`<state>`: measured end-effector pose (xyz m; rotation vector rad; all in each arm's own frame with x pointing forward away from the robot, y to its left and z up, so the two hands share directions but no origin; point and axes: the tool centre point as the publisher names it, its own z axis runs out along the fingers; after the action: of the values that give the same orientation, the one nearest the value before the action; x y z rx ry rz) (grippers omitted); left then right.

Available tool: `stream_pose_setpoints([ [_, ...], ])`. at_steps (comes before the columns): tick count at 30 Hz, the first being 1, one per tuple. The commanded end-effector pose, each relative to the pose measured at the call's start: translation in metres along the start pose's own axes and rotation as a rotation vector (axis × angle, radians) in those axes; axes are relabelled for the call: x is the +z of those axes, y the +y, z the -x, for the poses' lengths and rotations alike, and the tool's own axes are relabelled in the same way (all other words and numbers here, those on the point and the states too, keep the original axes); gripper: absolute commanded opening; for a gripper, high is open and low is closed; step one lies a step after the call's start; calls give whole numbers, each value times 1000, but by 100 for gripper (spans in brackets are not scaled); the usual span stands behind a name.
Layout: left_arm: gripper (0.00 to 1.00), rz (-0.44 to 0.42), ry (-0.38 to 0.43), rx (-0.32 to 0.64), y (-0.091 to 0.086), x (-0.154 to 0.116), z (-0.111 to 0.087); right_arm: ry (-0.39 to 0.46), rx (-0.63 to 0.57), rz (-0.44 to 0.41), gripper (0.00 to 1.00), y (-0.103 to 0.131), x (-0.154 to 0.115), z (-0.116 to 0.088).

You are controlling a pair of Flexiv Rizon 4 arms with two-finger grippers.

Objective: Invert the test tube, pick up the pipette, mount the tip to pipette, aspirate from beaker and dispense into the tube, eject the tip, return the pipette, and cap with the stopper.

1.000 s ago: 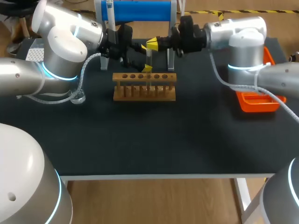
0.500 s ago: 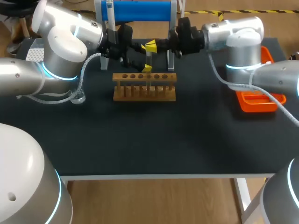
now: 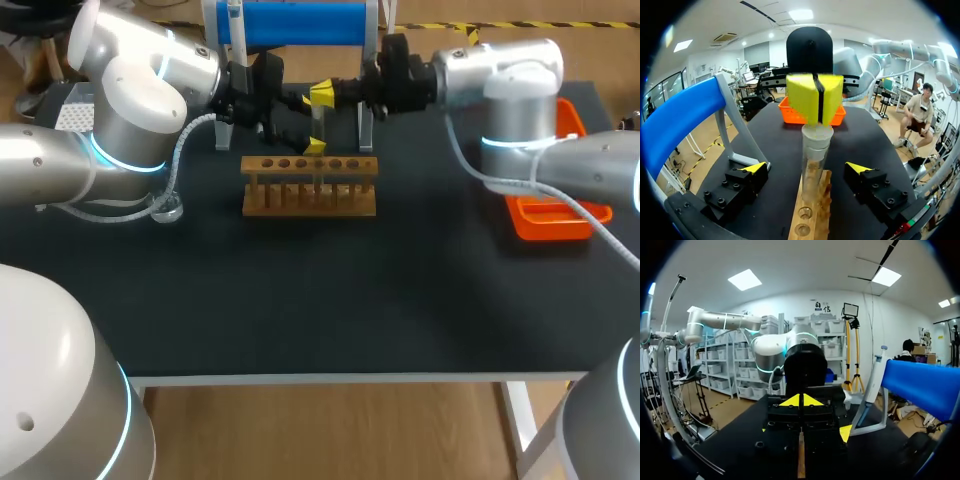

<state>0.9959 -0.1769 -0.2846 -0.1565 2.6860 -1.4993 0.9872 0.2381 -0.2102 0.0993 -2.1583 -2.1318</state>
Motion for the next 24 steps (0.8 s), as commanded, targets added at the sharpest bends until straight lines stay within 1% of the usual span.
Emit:
stream_pose_setpoints([
  [1,100,-2,3,0,0,0,1,-3,-16,4,0,13,-6,-1],
  [2,100,-2,3,0,0,0,1,-5,-26,5,0,15,-8,-1],
  [4,100,-2,3,0,0,0,1,-22,-37,8,45,20,-12,-1],
  [5,100,-2,3,0,0,0,1,-28,-47,4,95,22,-15,-1],
  [6,100,-2,3,0,0,0,1,-35,-56,-1,100,23,-18,-1],
  [11,100,-2,3,0,0,0,1,-75,-91,-48,100,25,-36,0],
  [14,100,-2,3,0,0,0,1,-102,-93,-76,100,23,-48,0],
  [19,100,-2,3,0,0,0,1,-147,-102,-123,100,11,-64,-1],
  [24,100,-2,3,0,0,0,1,-183,-88,-142,100,-2,-75,-3],
])
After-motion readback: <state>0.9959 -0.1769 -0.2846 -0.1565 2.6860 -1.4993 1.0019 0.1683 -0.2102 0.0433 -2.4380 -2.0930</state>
